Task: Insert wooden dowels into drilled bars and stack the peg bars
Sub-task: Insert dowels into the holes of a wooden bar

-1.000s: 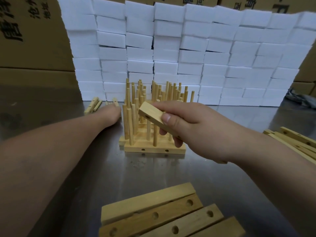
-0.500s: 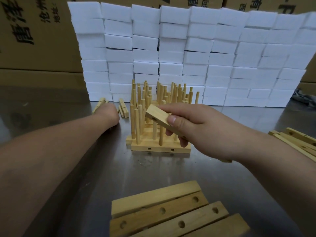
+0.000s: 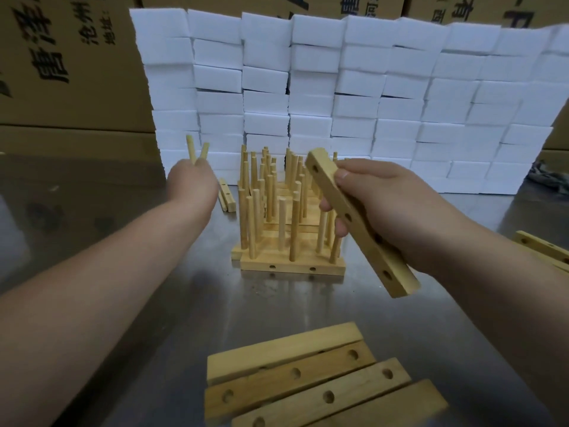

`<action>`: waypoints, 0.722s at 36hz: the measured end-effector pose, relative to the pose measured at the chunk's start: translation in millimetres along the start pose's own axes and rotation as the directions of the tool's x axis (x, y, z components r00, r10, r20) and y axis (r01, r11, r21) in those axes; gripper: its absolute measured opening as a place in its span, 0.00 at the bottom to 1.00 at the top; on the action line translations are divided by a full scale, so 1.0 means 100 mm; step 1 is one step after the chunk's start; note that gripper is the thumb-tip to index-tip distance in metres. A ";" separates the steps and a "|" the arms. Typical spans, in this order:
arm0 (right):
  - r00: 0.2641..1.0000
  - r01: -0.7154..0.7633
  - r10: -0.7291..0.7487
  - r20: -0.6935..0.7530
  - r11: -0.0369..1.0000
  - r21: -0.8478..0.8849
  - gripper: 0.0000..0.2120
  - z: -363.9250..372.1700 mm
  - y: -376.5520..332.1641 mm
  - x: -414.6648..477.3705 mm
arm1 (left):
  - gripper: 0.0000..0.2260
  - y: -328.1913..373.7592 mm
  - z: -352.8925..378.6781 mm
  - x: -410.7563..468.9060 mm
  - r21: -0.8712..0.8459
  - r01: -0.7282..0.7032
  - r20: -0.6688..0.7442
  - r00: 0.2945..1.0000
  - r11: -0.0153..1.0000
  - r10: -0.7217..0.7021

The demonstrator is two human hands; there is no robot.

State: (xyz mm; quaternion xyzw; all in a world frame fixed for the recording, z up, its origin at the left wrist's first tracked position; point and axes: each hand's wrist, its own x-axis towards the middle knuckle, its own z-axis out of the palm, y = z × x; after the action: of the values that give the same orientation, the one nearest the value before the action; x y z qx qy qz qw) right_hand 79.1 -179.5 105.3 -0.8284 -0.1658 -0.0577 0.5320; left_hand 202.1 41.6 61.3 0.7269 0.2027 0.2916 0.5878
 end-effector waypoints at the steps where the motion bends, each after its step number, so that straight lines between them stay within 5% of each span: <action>1: 0.999 -0.030 0.031 -0.010 0.998 0.054 0.13 -0.02 -0.01 0.01 | 0.09 0.09 -0.03 -0.10 -0.091 -0.027 0.019 0.999 0.996 0.029; 5: 0.995 -0.080 0.089 -0.034 0.973 0.217 0.15 -0.07 -0.03 0.04 | 0.10 0.44 -0.22 -0.54 -0.160 -0.223 0.240 0.936 0.962 0.257; 10: 0.996 -0.069 0.087 -0.028 0.920 0.386 0.17 -0.12 -0.02 0.06 | 0.07 0.74 -0.43 -0.92 -0.079 -0.421 0.604 0.701 0.904 0.379; 16: 1.000 -0.017 0.020 -0.005 0.918 0.396 0.19 -0.11 -0.01 0.07 | 0.06 0.85 -0.56 -1.10 0.048 -0.631 0.655 0.605 0.774 0.452; 26: 1.000 0.008 -0.011 0.010 0.948 0.317 0.14 -0.07 -0.02 0.05 | 0.05 0.84 -0.58 -1.07 0.057 -0.662 0.587 0.627 0.747 0.512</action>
State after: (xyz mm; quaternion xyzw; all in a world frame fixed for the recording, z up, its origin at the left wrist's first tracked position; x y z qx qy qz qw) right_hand 83.9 -183.9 111.0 -0.7318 -0.1798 -0.0282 0.6568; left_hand 79.5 -3.4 131.2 0.8757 -0.1834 0.2232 0.3869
